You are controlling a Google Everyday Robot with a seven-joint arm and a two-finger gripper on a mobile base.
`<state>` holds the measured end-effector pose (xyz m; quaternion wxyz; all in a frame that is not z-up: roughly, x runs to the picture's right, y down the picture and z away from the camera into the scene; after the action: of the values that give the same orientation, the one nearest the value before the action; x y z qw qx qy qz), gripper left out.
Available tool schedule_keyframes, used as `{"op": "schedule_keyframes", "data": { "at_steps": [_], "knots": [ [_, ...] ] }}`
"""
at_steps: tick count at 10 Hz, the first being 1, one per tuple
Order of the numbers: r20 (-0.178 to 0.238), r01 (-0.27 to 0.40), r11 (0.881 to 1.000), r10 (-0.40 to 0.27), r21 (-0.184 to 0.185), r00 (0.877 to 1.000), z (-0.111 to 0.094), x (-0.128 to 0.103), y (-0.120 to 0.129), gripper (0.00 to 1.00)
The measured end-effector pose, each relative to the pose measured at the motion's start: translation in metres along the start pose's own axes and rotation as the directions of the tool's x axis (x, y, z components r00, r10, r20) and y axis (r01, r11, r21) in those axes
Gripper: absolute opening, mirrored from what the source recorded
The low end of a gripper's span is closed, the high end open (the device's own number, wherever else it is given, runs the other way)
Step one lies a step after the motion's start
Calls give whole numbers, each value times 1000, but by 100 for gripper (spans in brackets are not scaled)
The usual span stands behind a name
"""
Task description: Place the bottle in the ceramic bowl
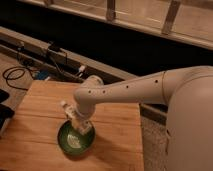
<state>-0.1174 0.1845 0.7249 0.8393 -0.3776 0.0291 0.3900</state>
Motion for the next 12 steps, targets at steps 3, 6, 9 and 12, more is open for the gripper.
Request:
{"op": "schedule_keyframes", "data": {
  "at_steps": [3,6,9,12],
  "knots": [
    [-94,32,999,-35,-33,995,12,25,17,0],
    [-93,31,999,-34,-33,995,12,25,17,16],
    [-94,34,999,-37,-33,995,13,25,18,47],
    [-94,34,999,-37,-34,995,13,25,18,76]
  ]
}}
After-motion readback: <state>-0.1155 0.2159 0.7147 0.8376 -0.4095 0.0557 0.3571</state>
